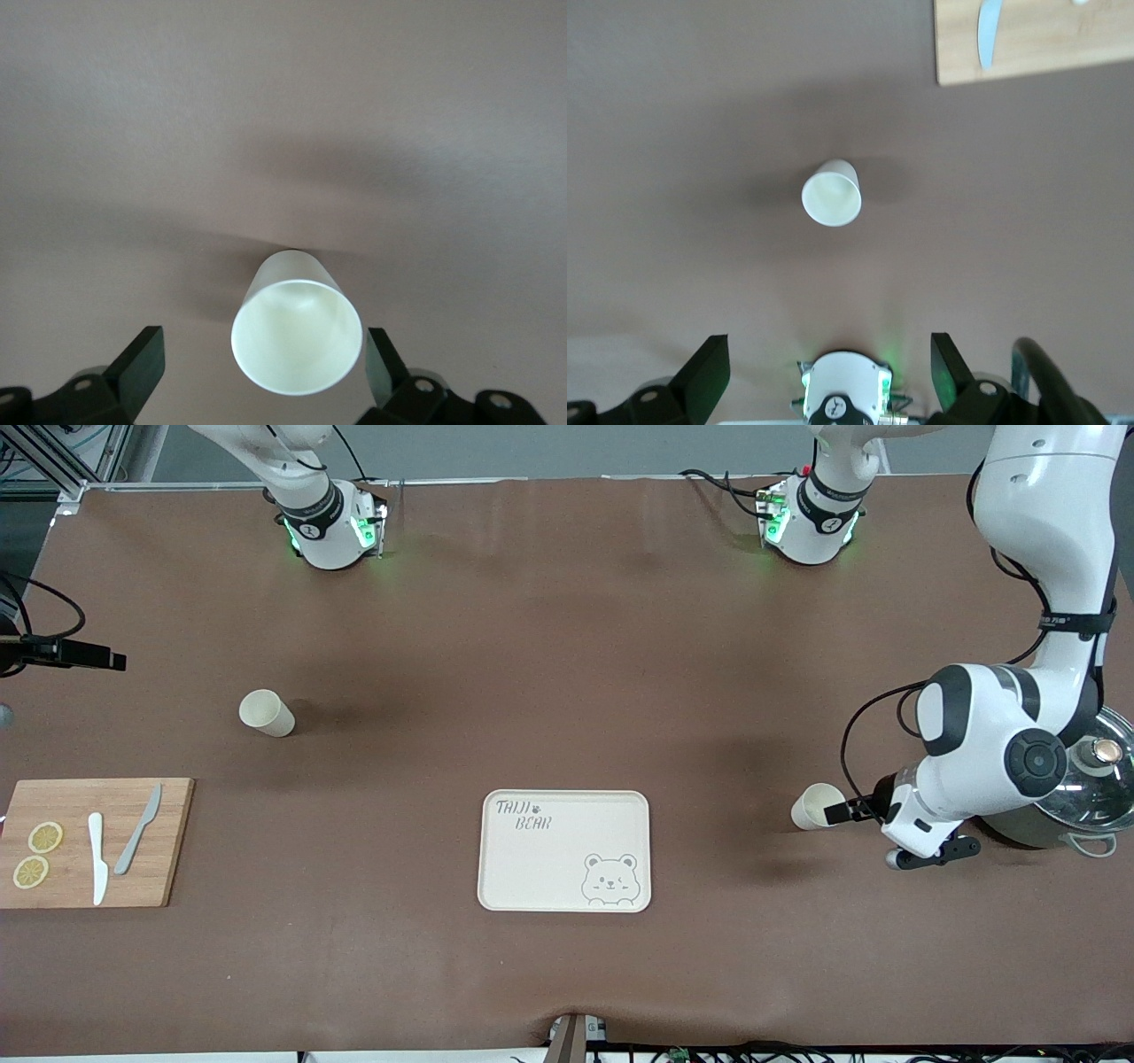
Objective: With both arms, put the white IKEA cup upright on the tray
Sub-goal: 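Reach the left gripper to the white cup while the right gripper moves out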
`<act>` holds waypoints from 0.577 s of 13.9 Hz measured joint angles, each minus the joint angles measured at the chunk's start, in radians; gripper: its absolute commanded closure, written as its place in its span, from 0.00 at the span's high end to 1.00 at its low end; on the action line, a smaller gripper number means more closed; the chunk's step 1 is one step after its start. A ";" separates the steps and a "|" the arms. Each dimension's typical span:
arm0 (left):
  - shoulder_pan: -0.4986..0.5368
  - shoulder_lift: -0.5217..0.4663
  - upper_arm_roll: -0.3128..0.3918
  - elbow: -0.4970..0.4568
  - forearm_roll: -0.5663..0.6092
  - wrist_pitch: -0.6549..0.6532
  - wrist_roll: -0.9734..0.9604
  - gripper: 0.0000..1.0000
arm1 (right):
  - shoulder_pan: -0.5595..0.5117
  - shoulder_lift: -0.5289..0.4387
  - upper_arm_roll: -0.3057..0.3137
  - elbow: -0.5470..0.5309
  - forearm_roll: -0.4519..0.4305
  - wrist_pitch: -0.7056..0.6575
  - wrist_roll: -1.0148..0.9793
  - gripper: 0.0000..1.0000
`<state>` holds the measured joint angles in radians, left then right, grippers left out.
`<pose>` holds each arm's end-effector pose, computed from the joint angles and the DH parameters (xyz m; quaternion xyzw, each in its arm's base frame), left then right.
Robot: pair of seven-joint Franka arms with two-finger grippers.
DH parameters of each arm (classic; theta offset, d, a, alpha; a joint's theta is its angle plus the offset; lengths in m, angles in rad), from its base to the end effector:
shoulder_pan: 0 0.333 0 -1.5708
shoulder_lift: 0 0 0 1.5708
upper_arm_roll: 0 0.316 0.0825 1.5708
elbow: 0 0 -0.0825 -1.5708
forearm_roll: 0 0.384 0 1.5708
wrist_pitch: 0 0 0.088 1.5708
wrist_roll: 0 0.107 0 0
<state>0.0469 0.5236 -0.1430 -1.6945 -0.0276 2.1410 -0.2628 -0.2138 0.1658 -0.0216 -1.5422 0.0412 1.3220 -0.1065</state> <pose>0.6629 -0.0556 0.2894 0.9933 0.0991 -0.0440 0.0401 0.5522 -0.1263 0.5281 -0.9793 0.0622 0.1858 0.0511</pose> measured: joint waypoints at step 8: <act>0.005 0.021 0.001 -0.052 0.000 0.000 0.000 0.27 | -0.028 0.089 0.000 -0.046 0.002 0.008 0.001 1.00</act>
<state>0.0516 0.5446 -0.1422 -1.7468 -0.0276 2.1410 -0.2627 -0.2418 0.2547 -0.0218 -1.5880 0.0428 1.3297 -0.1060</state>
